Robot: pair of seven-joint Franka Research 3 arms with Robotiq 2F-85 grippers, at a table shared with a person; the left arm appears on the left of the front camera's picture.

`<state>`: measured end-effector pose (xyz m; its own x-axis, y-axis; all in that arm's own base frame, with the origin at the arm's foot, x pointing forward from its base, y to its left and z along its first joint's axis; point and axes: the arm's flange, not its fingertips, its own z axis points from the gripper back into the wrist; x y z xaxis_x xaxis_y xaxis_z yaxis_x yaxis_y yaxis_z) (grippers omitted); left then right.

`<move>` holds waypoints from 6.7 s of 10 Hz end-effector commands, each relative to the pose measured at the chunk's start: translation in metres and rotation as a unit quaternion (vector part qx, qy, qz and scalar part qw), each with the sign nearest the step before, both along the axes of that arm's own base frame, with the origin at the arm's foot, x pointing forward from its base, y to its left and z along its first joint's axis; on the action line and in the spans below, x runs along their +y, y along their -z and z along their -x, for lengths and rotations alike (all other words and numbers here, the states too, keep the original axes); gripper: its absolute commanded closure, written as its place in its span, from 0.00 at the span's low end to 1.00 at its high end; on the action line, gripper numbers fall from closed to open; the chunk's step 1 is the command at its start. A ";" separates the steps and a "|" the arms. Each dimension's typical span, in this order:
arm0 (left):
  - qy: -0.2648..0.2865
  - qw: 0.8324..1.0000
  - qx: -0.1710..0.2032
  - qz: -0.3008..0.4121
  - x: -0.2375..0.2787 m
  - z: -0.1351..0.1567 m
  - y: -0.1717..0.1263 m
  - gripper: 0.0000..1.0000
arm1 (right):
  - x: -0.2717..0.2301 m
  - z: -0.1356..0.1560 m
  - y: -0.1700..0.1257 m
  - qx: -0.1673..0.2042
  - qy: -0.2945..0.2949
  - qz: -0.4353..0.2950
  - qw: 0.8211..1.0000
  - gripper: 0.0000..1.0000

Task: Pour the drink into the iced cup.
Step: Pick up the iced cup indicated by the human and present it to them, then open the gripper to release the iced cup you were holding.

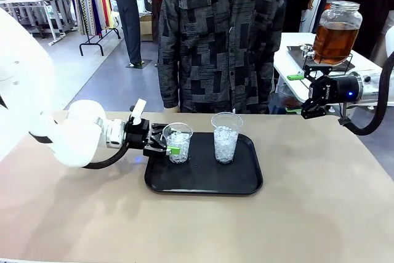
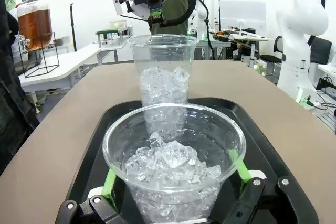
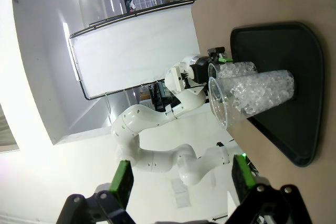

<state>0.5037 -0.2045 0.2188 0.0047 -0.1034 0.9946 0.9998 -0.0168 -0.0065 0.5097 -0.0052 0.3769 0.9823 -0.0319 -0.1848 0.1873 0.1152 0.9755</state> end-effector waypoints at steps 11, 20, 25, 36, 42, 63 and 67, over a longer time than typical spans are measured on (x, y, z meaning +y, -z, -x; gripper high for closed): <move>-0.001 1.000 -0.016 0.019 -0.009 -0.005 -0.012 0.25 | 0.000 -0.001 -0.001 -0.002 0.002 0.002 1.000 0.00; -0.017 0.999 -0.024 0.022 -0.021 -0.073 -0.180 0.25 | 0.000 -0.001 -0.001 -0.002 0.002 0.002 1.000 0.00; -0.014 0.999 -0.025 0.022 -0.021 -0.063 -0.167 0.25 | 0.000 -0.001 -0.001 -0.002 0.002 0.002 1.000 0.00; -0.014 0.999 -0.025 0.022 -0.021 -0.063 -0.167 0.25 | 0.000 -0.001 -0.001 -0.002 0.002 0.002 1.000 0.00; -0.014 0.999 -0.025 0.022 -0.021 -0.063 -0.167 0.25 | 0.000 -0.001 -0.001 -0.002 0.002 0.002 1.000 0.00; -0.040 0.998 -0.016 0.045 0.110 -0.016 -0.081 0.00 | 0.000 -0.001 -0.001 -0.002 0.002 0.002 1.000 0.00; -0.048 0.998 -0.009 0.042 0.150 0.004 -0.059 0.00 | 0.000 -0.001 -0.001 -0.002 0.002 0.002 1.000 0.00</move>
